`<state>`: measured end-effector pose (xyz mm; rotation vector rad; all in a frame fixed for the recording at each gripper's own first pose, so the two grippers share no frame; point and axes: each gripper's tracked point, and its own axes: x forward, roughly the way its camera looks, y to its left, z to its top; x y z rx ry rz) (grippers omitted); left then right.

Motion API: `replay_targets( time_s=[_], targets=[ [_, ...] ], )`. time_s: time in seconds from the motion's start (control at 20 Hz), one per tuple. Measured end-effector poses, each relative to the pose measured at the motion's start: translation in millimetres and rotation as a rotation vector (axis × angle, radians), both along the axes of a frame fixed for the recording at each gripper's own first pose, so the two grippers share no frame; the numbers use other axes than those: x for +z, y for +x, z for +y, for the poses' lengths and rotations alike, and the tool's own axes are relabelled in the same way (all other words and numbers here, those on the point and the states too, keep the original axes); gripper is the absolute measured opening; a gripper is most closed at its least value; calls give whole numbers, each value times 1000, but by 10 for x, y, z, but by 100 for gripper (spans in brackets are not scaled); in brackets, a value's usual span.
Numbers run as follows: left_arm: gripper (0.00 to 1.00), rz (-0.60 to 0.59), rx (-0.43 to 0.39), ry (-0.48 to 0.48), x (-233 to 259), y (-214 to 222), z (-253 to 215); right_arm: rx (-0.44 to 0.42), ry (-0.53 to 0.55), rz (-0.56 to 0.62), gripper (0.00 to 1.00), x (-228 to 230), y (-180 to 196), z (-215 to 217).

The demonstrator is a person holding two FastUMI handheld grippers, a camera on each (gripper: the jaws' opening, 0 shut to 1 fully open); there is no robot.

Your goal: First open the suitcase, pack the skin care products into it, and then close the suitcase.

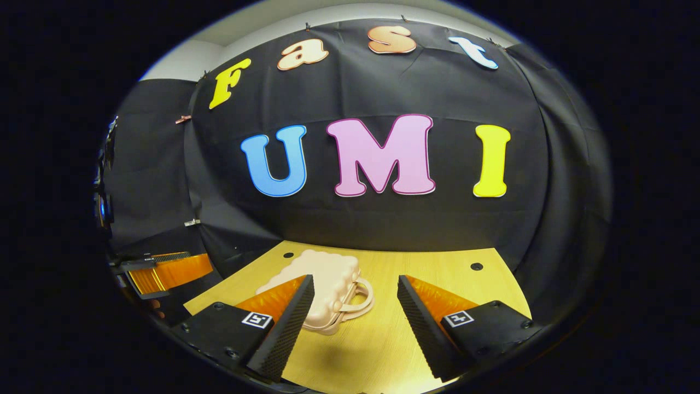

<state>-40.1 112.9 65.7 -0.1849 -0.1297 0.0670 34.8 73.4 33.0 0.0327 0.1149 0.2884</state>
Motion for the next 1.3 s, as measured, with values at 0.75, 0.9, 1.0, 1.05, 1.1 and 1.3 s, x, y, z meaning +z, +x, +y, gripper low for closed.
replay_targets(
  time_s=[0.75,0.9,1.0,1.05,1.1,1.3],
  targets=[
    [96,10,-27,49,-81,-163,-1,-83,16,-16,97,-23,-240,-125],
    [96,7,-32,64,-67,-182,-32,-98,17,-19,97,-20,-245,-174],
    [96,12,-39,62,-84,-184,-52,-103,22,-10,97,-50,-248,-185],
    [96,15,-38,60,-99,-188,-33,-104,22,-8,97,-57,-265,-185],
    [96,18,-40,58,-109,-197,-37,-104,21,-5,97,-69,-269,-190],
    [96,22,-37,60,-151,-200,-35,-104,18,5,97,-111,-302,-172]
  ],
)
